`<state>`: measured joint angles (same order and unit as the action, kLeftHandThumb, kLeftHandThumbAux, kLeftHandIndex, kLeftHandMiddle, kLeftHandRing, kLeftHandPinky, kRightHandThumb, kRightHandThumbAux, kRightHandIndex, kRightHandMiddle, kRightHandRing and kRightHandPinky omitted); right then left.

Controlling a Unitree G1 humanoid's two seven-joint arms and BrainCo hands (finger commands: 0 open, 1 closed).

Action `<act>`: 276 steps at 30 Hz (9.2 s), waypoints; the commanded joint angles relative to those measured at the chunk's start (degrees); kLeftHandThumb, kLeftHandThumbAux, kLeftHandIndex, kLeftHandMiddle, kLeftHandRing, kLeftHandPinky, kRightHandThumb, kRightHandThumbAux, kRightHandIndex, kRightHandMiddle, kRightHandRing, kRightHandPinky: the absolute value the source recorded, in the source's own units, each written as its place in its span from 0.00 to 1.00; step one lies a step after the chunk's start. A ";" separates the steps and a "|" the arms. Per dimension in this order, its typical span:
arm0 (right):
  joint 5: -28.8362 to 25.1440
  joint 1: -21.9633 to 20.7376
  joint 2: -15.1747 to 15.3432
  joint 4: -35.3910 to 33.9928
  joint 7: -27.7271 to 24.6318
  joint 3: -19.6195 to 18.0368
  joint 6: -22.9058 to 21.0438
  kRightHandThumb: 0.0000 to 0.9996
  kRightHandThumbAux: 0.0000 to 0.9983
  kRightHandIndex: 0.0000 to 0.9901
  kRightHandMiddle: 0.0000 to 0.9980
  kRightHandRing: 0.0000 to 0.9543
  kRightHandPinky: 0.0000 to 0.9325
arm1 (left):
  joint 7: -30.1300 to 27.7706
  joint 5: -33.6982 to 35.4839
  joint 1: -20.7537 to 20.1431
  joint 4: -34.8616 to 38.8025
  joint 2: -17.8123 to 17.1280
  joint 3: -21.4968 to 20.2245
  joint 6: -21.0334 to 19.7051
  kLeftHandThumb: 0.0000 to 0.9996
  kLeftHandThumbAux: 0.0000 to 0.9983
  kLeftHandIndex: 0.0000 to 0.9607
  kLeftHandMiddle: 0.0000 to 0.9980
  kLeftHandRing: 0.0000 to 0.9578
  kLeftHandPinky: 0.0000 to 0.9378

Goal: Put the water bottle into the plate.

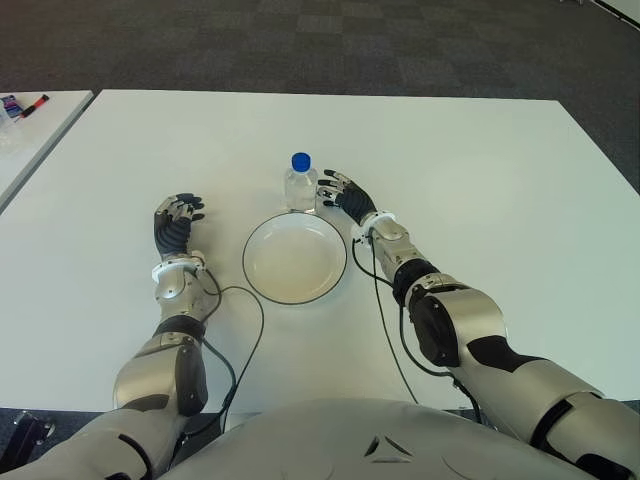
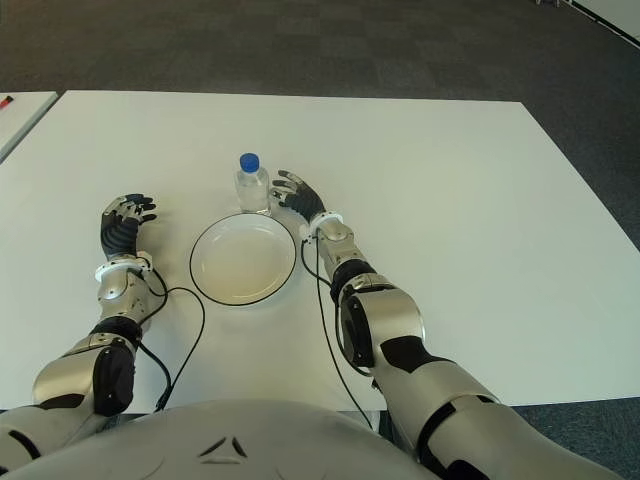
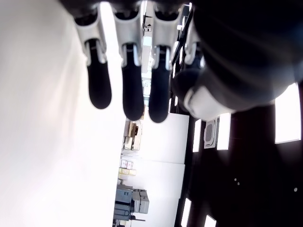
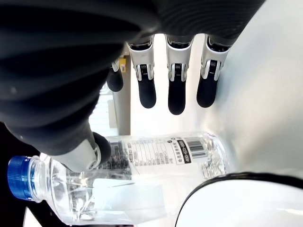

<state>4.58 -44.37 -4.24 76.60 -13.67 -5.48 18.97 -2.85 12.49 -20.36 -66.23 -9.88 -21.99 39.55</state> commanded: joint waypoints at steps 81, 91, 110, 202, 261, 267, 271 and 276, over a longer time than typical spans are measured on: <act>2.69 -1.88 -3.70 0.74 -10.99 5.17 -0.49 0.12 0.57 0.06 0.13 0.14 0.19 | -22.19 7.34 15.82 -0.58 -5.51 -4.25 -2.72 0.23 0.62 0.29 0.36 0.40 0.43; 2.72 -1.82 -3.73 0.84 -11.55 5.49 -1.33 0.14 0.58 0.07 0.15 0.17 0.23 | -22.56 7.47 15.52 -0.27 -5.47 -3.98 -3.05 0.24 0.62 0.29 0.37 0.40 0.43; 2.07 -1.36 -3.65 0.78 -11.92 4.94 -2.44 0.17 0.59 0.08 0.20 0.21 0.25 | -21.79 7.42 15.21 -0.21 -5.64 -4.00 -3.92 0.24 0.64 0.30 0.37 0.41 0.43; 1.96 3.59 -1.48 -2.28 -15.89 7.56 8.50 0.08 0.59 0.20 0.33 0.37 0.42 | -24.79 7.46 14.48 1.58 -5.34 -3.38 -0.94 0.24 0.63 0.29 0.38 0.41 0.43; 2.80 7.01 -0.90 -4.09 -12.69 9.87 15.05 0.07 0.65 0.17 0.35 0.42 0.49 | -25.64 8.31 14.77 3.53 -4.64 -3.66 -1.23 0.25 0.65 0.30 0.40 0.42 0.44; 2.56 7.23 -0.86 -4.06 -12.68 9.79 15.22 0.06 0.66 0.17 0.36 0.43 0.49 | -25.39 8.15 14.77 3.55 -4.55 -3.60 -0.99 0.25 0.65 0.30 0.40 0.42 0.44; 2.02 7.81 -1.07 -4.25 -13.00 9.45 15.90 0.06 0.66 0.16 0.36 0.43 0.50 | -25.27 8.07 14.78 3.54 -4.52 -3.57 -0.84 0.25 0.65 0.30 0.40 0.42 0.43; -0.76 11.91 -1.97 -7.80 -16.11 8.43 20.84 0.07 0.65 0.16 0.36 0.44 0.52 | -25.01 8.08 14.80 3.57 -4.44 -3.62 -0.86 0.25 0.64 0.30 0.39 0.41 0.43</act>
<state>5.41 -35.54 -4.54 70.12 -28.15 3.43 37.27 -28.15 20.79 -7.77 -60.75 -17.04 -26.12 40.97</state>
